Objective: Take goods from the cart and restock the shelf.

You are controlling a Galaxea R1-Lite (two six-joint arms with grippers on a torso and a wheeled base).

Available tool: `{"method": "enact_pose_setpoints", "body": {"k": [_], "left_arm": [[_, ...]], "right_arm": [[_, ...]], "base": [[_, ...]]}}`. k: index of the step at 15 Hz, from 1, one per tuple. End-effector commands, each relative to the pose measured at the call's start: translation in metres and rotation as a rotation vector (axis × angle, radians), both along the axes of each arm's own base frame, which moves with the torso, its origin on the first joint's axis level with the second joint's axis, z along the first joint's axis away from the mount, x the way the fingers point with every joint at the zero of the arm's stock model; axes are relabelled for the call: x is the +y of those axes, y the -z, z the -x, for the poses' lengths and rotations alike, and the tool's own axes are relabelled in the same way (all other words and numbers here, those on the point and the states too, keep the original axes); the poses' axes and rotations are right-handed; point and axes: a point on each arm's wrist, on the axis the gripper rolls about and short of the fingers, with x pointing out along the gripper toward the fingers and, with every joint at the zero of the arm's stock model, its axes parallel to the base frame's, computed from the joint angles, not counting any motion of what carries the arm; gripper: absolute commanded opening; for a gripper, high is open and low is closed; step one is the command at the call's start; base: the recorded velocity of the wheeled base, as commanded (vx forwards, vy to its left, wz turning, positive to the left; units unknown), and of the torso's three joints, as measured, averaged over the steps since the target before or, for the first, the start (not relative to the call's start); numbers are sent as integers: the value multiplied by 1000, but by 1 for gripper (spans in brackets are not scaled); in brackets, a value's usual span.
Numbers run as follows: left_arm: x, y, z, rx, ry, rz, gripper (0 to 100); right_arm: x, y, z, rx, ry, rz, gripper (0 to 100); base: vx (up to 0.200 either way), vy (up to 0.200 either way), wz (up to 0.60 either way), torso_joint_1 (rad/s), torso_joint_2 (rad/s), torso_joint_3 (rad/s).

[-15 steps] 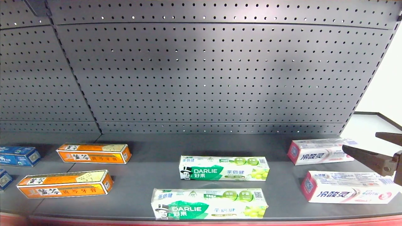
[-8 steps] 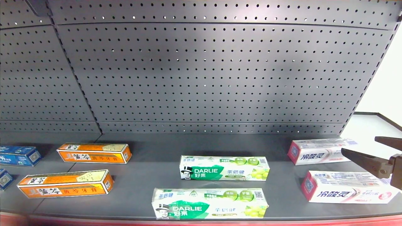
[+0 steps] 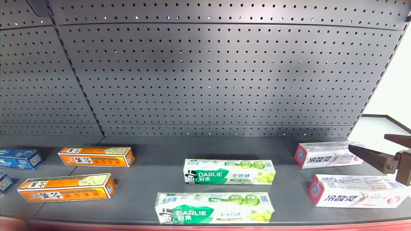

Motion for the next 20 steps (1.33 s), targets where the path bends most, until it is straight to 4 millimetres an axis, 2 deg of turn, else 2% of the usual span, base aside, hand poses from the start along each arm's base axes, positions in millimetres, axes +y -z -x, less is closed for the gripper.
{"method": "enact_pose_setpoints", "body": {"k": [1,3,4,7,11,16,20], "left_arm": [[-1,-22,-11,16,8,69,100],[-2,-43,-19,13,11,82,100],[-3,-53,-31,39,14,74,100],[-14,-60,-70,150,134,-57,100],[-34,-32,-108,307,315,-328,100],[-50,-16,-136,440,385,-370,100],[-67,-8,-164,431,405,-385,100]], "right_arm": [[0,0,-1,1,1,0,100],[0,-2,-2,-3,3,1,100],[1,-3,-2,-8,4,1,100],[2,-1,-7,9,4,4,100],[4,-1,-16,-1,15,-36,100],[3,3,-24,6,31,-40,100],[3,1,-25,1,40,-65,100]], "base": [[0,0,0,0,0,0],[0,0,0,0,0,0],[0,0,0,0,0,0],[0,0,0,0,0,0],[0,0,0,0,0,0],[0,0,0,0,0,0],[0,0,0,0,0,0]]}}
